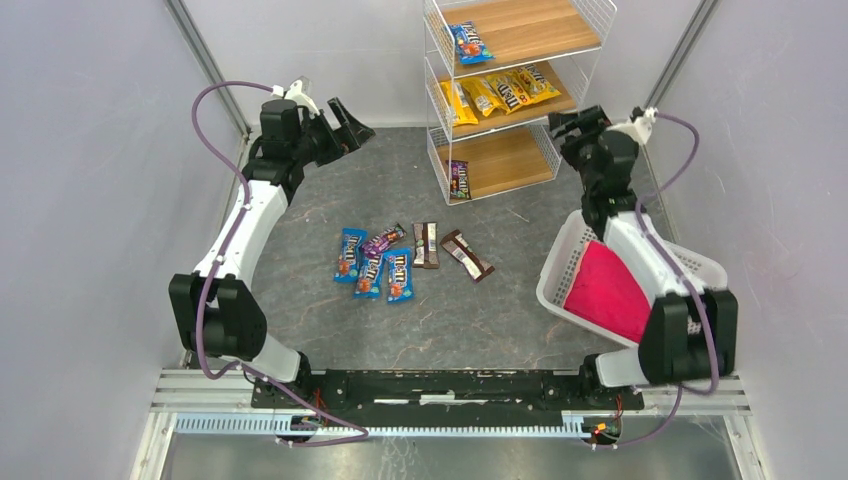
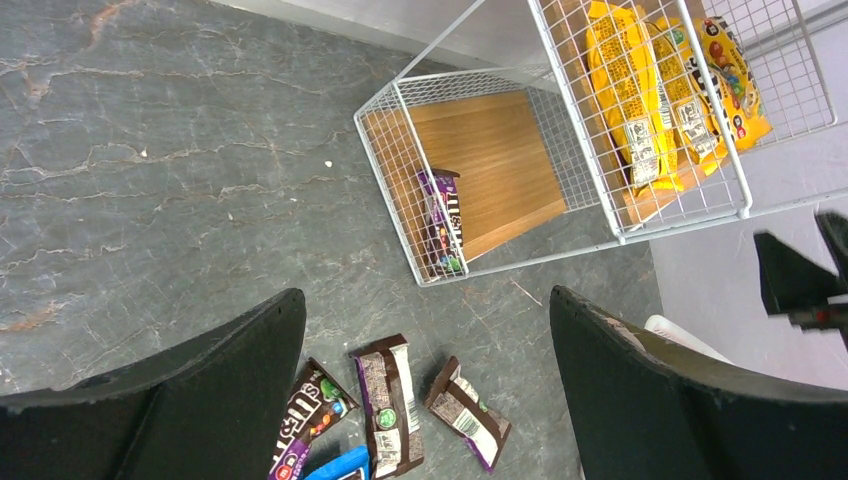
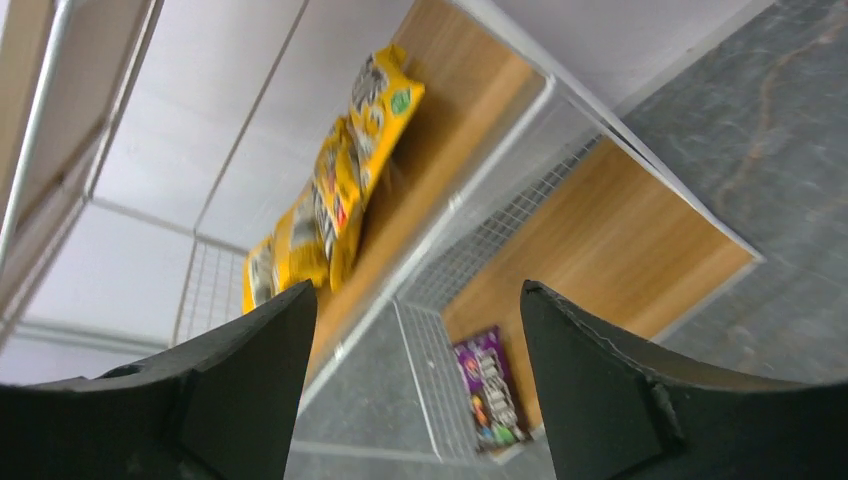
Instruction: Place and organize the candy bags onto the shelf
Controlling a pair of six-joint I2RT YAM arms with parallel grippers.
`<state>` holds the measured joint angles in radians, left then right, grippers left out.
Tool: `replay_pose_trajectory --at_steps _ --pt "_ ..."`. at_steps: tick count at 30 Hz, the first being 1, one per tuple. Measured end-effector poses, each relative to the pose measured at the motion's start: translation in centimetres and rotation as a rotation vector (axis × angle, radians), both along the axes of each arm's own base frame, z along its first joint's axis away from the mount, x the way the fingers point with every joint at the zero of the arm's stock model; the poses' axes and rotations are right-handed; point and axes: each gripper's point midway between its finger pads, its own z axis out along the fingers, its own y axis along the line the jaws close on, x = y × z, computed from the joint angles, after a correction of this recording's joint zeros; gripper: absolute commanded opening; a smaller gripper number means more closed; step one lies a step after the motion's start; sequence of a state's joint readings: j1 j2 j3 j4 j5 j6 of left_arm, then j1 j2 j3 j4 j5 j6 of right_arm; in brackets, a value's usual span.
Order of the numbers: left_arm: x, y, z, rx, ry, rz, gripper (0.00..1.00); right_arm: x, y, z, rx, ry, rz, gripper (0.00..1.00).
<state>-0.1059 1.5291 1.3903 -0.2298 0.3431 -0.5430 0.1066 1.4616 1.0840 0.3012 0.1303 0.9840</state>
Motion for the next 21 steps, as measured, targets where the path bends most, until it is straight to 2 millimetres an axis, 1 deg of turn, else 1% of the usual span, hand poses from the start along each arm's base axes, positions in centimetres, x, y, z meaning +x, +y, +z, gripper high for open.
replay_pose_trajectory --at_steps 1,2,3,4,5,6,8,9,11,14,17,19,21 --pt "0.0 0.0 0.0 0.000 0.000 0.000 0.97 -1.2 -0.1 0.0 -0.023 -0.007 0.009 0.85" --pt "0.0 0.0 0.0 0.000 0.000 0.000 0.97 -3.4 0.0 -0.4 -0.066 -0.010 0.027 0.85" --pt "0.0 0.0 0.0 -0.001 0.000 -0.001 0.97 -3.8 0.1 -0.5 -0.073 -0.010 0.033 0.85" --pt "0.0 0.0 0.0 -0.001 0.000 -0.003 0.97 -5.3 1.0 -0.8 -0.115 -0.021 0.066 0.85" --pt "0.0 -0.1 0.0 -0.002 -0.001 -0.004 0.97 -6.3 1.9 -1.2 -0.149 -0.022 0.097 0.85" --pt "0.0 -0.1 0.0 -0.003 0.001 -0.004 0.97 -7.4 3.5 -1.8 -0.187 -0.023 0.149 0.85" --pt "-0.1 -0.1 0.0 -0.004 0.000 -0.006 0.97 -9.7 8.1 -3.7 -0.278 -0.013 0.297 0.85" --pt "0.0 -0.1 0.0 -0.004 -0.001 -0.006 0.97 -11.1 10.9 -4.8 -0.328 -0.001 0.389 0.85" --pt "0.0 -0.1 0.0 -0.004 0.000 -0.006 0.97 -14.0 15.8 -7.1 -0.414 0.018 0.553 0.85" --pt "0.0 -0.1 0.0 -0.004 -0.002 -0.006 0.97 -18.8 21.9 -10.6 -0.527 0.039 0.783 0.86" --pt "0.0 -0.1 0.0 -0.005 -0.004 -0.006 0.97 -23.0 26.3 -14.9 -0.578 0.101 0.980 0.85" --pt "0.0 -0.1 0.1 -0.005 -0.004 -0.006 0.97 -25.1 28.1 -17.2 -0.545 0.141 1.072 0.83" --pt "0.0 -0.1 0.0 -0.005 -0.003 -0.006 0.97 -27.1 29.3 -20.2 -0.473 0.208 1.151 0.81"
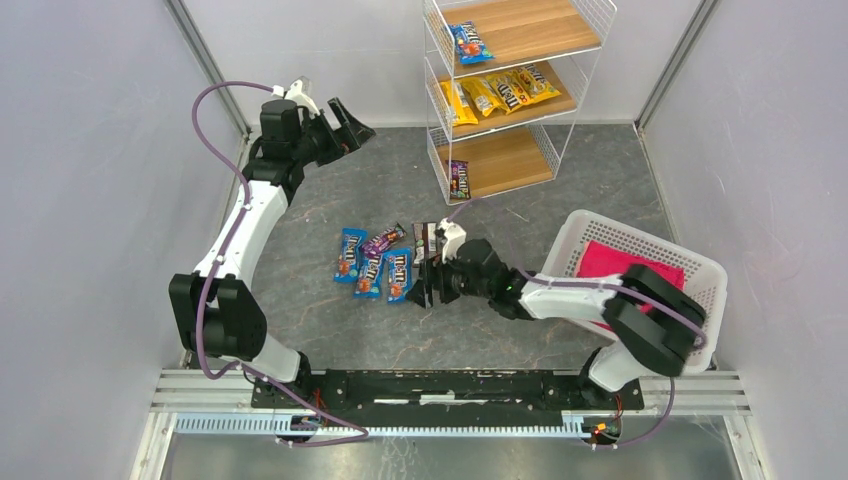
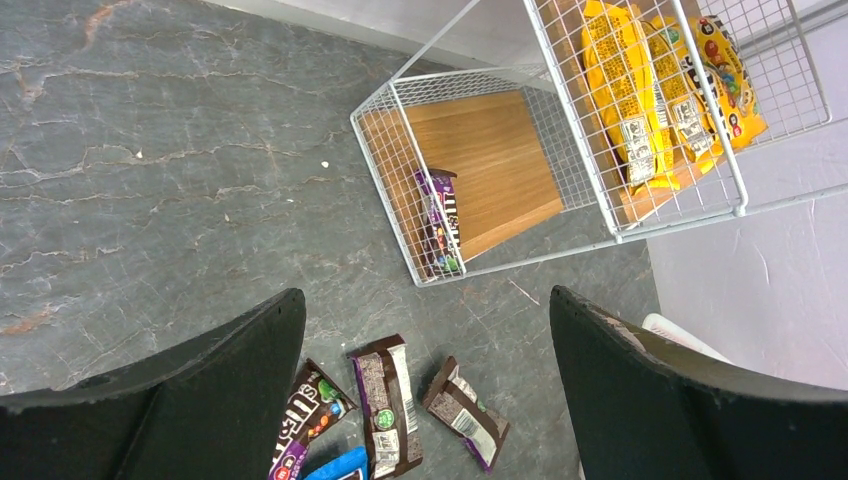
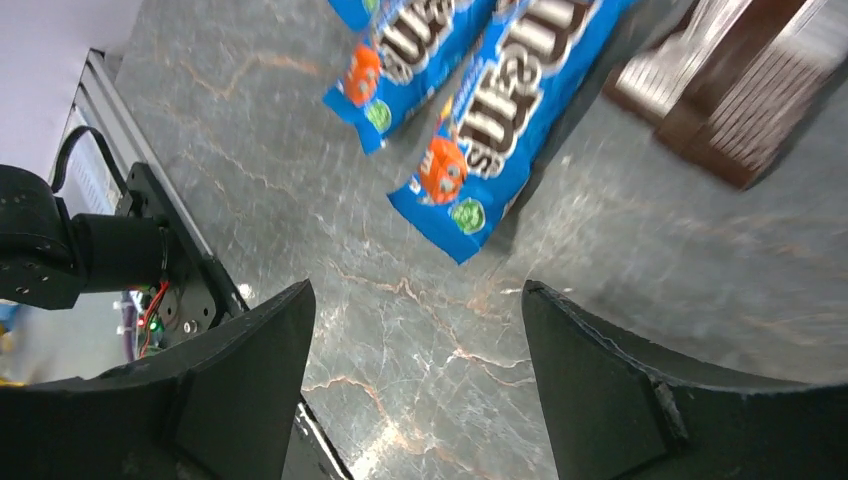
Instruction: Place and organize the candy bags onto the shelf
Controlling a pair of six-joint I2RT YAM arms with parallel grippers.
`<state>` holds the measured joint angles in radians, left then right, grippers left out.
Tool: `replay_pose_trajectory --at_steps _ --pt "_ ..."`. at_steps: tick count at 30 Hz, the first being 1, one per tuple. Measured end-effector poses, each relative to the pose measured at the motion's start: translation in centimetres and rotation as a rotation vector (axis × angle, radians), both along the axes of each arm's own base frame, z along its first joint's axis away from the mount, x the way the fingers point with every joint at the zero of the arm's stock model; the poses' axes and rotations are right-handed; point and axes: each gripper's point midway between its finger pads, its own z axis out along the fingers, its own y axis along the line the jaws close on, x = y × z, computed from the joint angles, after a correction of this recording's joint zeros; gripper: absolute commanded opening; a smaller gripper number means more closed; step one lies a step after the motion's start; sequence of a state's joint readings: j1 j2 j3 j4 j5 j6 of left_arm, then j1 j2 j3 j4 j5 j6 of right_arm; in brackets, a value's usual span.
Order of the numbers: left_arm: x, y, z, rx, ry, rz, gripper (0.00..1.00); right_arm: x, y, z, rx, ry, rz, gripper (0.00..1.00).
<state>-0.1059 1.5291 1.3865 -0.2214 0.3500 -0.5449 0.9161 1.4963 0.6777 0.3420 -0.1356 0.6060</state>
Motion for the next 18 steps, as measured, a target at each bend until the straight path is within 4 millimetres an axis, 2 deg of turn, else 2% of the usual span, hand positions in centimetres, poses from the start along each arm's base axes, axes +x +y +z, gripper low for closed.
replay_pose_trajectory --at_steps 3,5,8,11,15,18 --pt "0.0 0.0 0.0 0.000 0.001 0.000 0.97 -1.8 1.3 -3.3 0.026 0.144 0.031 0.81" --pt "0.0 0.0 -0.1 0.000 0.001 0.000 0.97 -2.5 2.1 -4.3 0.053 0.208 0.043 0.81" --pt "0.0 0.0 -0.1 0.000 0.002 0.000 0.97 -3.0 3.1 -4.8 0.106 0.281 0.032 0.78" --pt "0.0 0.0 -0.1 0.000 0.002 0.000 0.97 -3.2 3.5 -4.9 0.175 0.333 -0.004 0.70" --pt "0.0 0.0 -0.1 0.000 0.002 0.000 0.97 -3.1 2.4 -5.7 0.233 0.384 -0.112 0.64" --pt "0.0 0.0 -0.1 0.000 0.002 -0.001 0.97 -2.6 1.7 -5.7 0.272 0.390 -0.190 0.56"
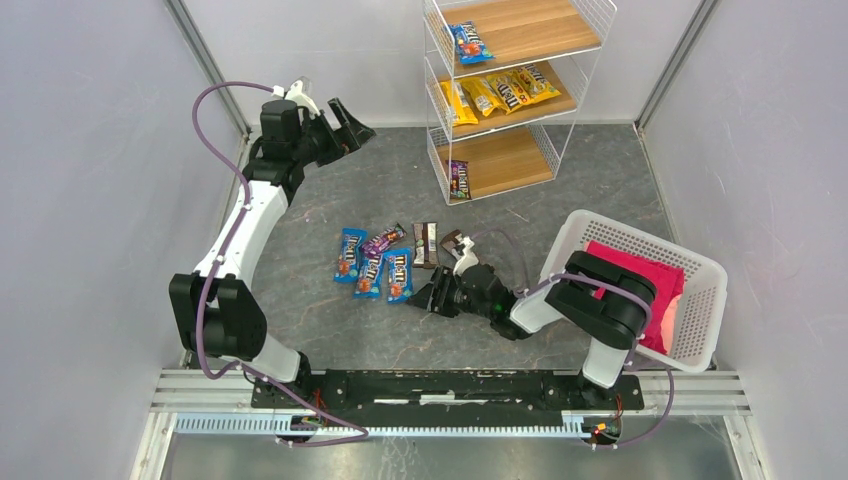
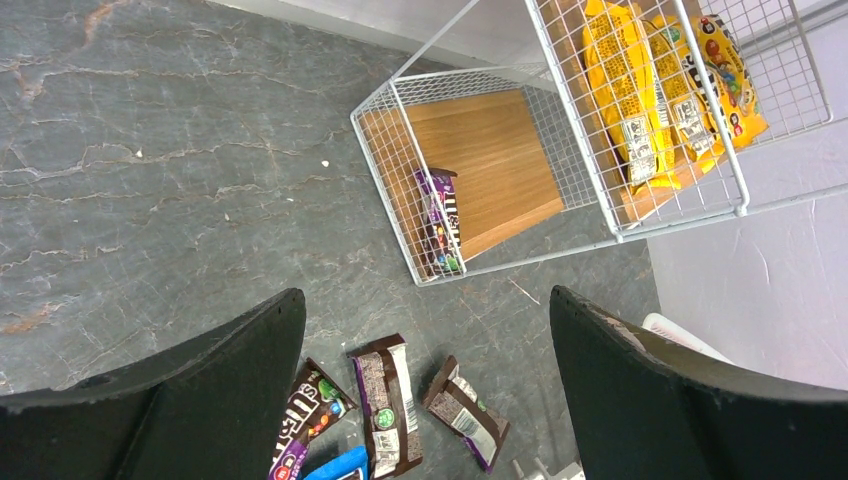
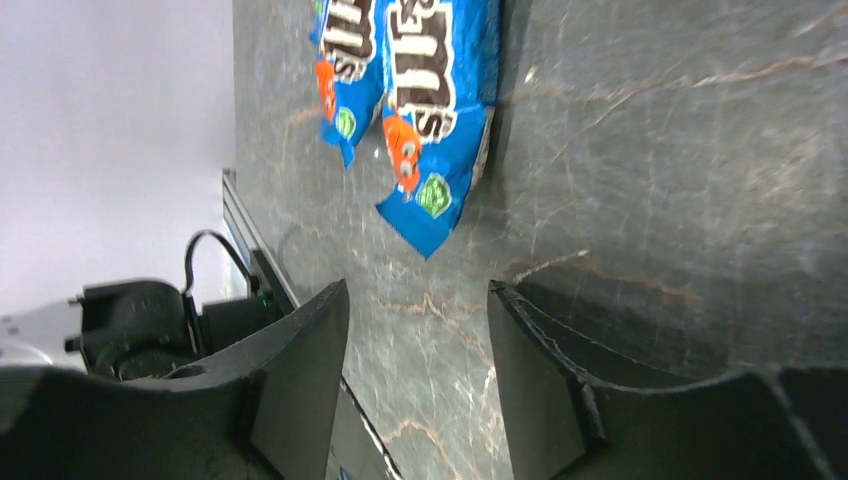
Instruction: Place and organize the candy bags onto the shelf
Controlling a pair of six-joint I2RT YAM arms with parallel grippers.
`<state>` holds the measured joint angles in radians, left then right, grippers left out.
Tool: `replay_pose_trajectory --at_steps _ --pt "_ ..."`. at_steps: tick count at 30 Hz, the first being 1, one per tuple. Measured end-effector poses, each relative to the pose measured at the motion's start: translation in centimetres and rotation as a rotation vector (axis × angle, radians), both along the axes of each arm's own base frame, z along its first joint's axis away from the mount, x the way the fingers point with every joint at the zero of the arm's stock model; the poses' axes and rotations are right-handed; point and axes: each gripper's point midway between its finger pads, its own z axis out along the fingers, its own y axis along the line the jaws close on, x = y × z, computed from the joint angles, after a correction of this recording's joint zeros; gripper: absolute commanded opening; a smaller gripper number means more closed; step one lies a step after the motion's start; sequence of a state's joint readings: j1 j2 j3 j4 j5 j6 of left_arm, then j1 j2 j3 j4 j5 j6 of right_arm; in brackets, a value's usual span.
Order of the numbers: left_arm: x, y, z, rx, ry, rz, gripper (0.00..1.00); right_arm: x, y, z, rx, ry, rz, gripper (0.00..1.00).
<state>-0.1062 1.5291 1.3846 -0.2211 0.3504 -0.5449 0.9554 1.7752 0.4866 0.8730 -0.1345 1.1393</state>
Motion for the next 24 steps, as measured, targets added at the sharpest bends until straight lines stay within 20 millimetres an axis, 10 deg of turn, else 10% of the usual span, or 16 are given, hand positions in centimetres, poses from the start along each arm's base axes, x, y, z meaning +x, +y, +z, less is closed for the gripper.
replay_pose_trajectory --at_steps 17,24 --pt "0.2 0.5 0.1 -0.023 0.011 0.022 0.97 2.4 1.8 -1.1 0.023 0.024 -0.119 0.03" --pt "0.2 1.0 0.1 -0.028 0.012 0.026 0.97 1.9 0.3 -1.7 -0.100 -0.052 -0.001 0.00"
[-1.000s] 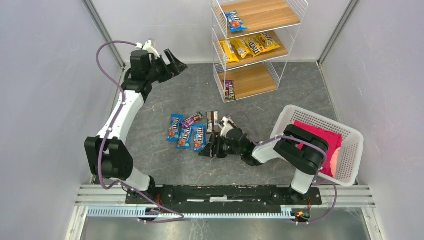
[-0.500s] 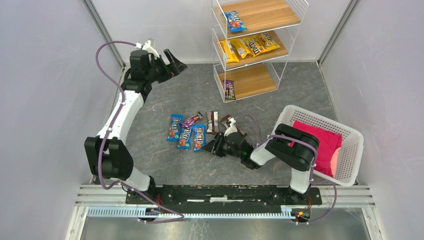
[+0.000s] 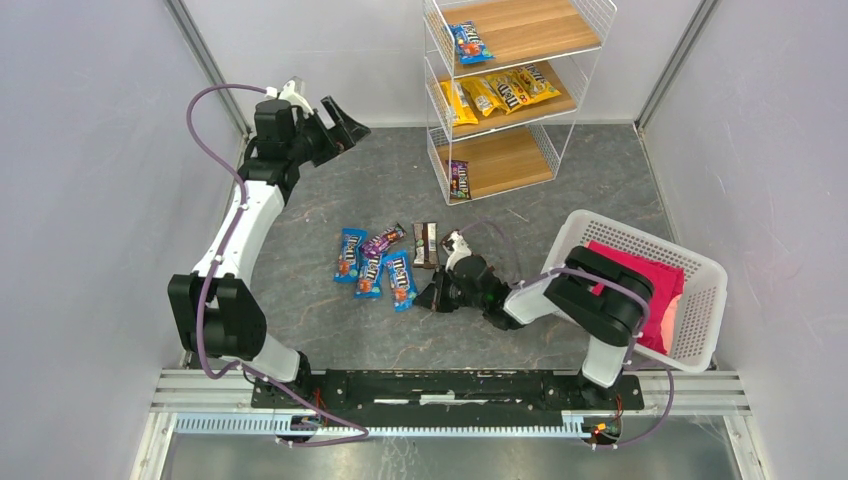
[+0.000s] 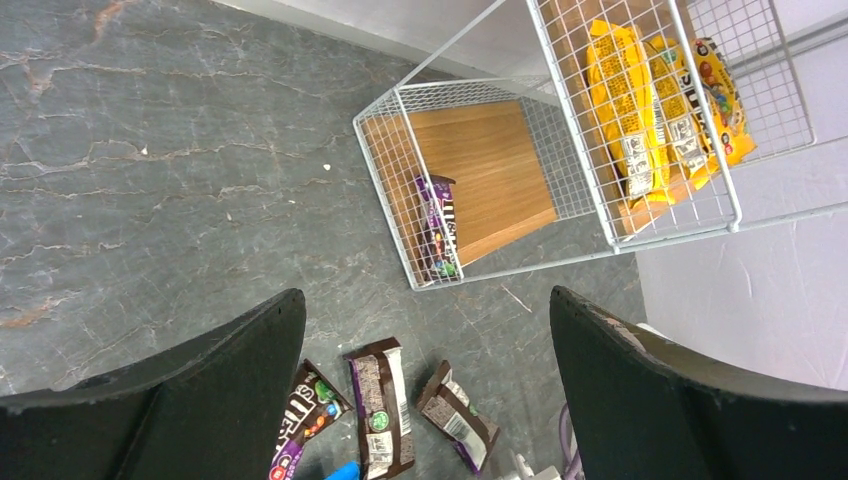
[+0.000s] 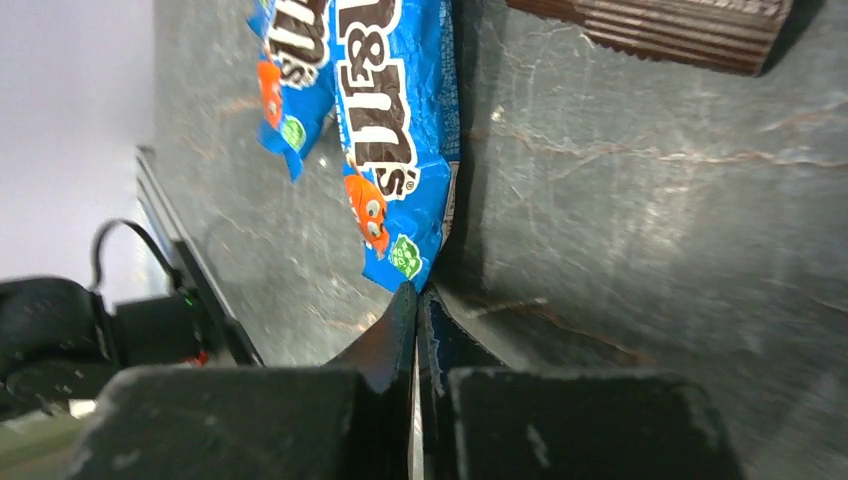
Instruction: Place and organize the candy bags onto the shelf
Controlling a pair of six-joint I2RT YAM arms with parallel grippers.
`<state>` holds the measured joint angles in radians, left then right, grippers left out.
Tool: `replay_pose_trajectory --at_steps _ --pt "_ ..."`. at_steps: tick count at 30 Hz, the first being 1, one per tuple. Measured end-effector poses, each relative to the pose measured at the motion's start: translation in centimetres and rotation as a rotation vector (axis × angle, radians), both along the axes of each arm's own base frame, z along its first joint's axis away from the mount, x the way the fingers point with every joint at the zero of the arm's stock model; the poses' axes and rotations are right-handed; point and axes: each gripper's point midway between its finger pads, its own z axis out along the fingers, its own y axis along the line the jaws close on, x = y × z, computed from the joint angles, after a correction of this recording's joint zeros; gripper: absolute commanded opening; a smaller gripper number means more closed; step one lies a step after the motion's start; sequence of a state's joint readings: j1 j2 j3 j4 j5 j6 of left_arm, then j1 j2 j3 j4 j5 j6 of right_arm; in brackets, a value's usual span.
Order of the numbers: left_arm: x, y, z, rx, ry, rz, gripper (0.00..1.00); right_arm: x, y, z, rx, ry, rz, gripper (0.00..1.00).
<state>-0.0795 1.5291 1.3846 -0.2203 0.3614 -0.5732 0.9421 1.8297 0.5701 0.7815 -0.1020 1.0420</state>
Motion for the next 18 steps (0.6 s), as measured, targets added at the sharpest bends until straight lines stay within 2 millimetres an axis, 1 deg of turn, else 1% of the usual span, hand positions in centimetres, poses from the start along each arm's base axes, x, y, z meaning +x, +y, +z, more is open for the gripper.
replay_pose_trajectory --at_steps 3,8,11,12,13,15,16,17,18 --pt "0.0 -0.1 0.2 -0.013 -0.003 -0.003 0.97 -0.2 -1.4 -0.2 -0.102 -0.047 0.113 0.00" --pt "0.1 -0.1 0.4 -0.024 -0.004 -0.002 0.97 -0.6 -2.8 -0.6 -0.242 -0.087 0.368 0.00" --pt "0.1 -0.1 0.4 -0.024 -0.004 -0.002 0.97 -0.6 -4.7 -0.7 -0.311 -0.090 0.460 0.00" --pt "0.1 -0.1 0.4 -0.024 -0.004 -0.002 0.97 -0.5 -5.3 -0.7 -0.320 -0.085 0.467 0.04" --pt "0.1 -0.1 0.4 -0.024 -0.004 -0.002 0.97 -0.3 -6.2 -0.7 -0.331 -0.075 0.468 0.11" --pt "0.1 -0.1 0.4 -0.024 -0.004 -0.002 0.97 0.8 -8.1 -0.6 -0.343 -0.045 0.432 0.29" --pt "0.1 -0.1 0.4 -0.024 -0.004 -0.002 0.97 1.7 -9.0 -0.3 -0.343 -0.038 0.402 0.35" --pt "0.1 -0.1 0.3 -0.024 -0.003 -0.002 0.97 2.2 -9.4 -0.2 -0.342 -0.033 0.378 0.41" --pt "0.0 -0.1 0.3 -0.024 -0.003 -0.003 0.97 2.6 -9.7 0.0 -0.335 -0.033 0.359 0.44"
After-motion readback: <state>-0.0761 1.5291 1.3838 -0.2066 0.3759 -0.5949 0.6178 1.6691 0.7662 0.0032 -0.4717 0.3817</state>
